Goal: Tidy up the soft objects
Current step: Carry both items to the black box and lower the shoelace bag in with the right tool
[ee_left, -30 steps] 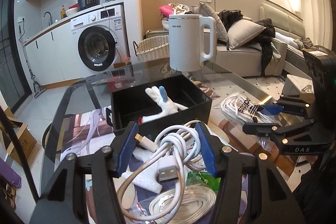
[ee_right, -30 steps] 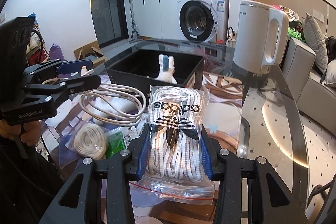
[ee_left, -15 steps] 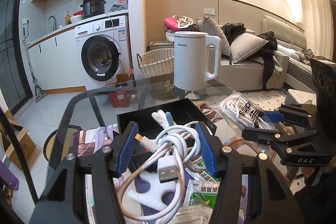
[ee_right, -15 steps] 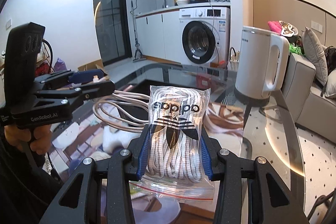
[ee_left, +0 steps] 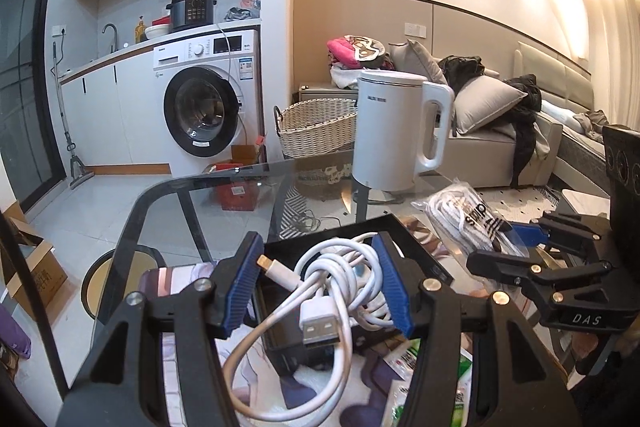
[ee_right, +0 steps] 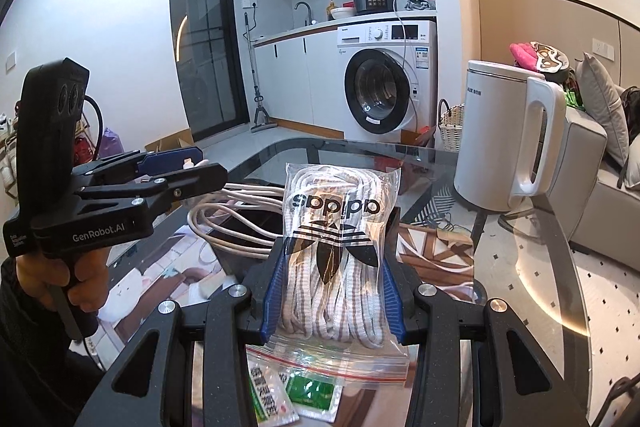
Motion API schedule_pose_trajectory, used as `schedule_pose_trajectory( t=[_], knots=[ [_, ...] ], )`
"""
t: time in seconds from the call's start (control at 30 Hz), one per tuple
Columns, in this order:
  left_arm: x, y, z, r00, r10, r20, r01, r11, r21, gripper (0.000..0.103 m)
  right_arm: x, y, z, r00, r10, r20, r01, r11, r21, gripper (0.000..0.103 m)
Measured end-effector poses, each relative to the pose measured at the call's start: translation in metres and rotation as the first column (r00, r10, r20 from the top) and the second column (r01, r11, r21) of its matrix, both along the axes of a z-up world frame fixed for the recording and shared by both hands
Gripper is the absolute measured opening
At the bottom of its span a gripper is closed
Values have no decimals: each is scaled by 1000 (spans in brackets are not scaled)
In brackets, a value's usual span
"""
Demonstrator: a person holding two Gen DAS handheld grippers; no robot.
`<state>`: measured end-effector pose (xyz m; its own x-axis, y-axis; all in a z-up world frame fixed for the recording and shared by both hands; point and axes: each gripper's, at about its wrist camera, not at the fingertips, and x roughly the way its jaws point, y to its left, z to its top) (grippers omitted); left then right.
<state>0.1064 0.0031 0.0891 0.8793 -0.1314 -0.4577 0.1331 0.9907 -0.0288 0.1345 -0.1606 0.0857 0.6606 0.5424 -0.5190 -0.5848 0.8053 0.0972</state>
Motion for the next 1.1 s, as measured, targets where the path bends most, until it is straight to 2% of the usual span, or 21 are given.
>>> schedule_pose_trajectory(
  t=[0.47,0.63,0.93,1.0,1.1],
  knots=[
    [35,11,-18,999,53,-5,-53,998,-46,56,47,27,-24,998,-32,-57,32,999,-3,42],
    [45,10,-22,999,49,-4,-49,998,-40,56,52,32,-28,997,-35,-69,34,999,-3,42],
    [59,4,-34,998,-41,-56,38,997,-63,56,58,27,-30,997,-55,-60,54,998,-20,42],
    [64,2,-36,997,-49,-59,46,998,-53,56,58,23,-29,996,-63,-60,62,998,-14,42],
    [74,-1,-46,993,-29,-113,27,999,-17,57,57,21,-29,996,-63,-60,62,998,-20,42]
  ],
)
